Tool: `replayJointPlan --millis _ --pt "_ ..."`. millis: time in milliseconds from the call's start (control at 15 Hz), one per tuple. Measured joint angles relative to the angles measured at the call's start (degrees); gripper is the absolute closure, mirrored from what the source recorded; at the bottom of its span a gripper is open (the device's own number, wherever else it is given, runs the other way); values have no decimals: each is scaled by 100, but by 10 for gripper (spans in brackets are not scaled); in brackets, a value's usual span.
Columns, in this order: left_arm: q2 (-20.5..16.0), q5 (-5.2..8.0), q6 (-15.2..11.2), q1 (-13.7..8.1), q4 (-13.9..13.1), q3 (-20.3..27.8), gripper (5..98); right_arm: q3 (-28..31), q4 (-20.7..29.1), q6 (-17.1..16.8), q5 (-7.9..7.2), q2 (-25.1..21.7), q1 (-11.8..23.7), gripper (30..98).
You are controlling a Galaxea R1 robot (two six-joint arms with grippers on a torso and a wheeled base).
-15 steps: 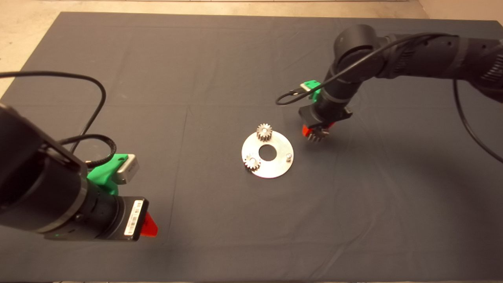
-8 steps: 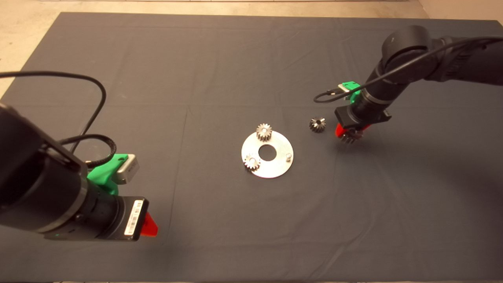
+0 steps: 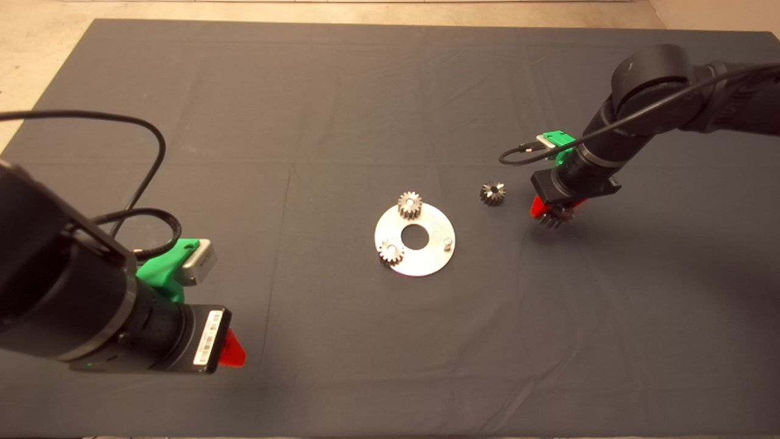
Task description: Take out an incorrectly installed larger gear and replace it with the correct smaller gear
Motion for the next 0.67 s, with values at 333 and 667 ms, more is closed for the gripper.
replayJointPlan --millis 333,667 --pt "0 0 0 0 0 0 347 22 2 0 0 0 -2 797" --pt "0 2 -1 0 0 0 347 40 13 0 -7 0 -57 754"
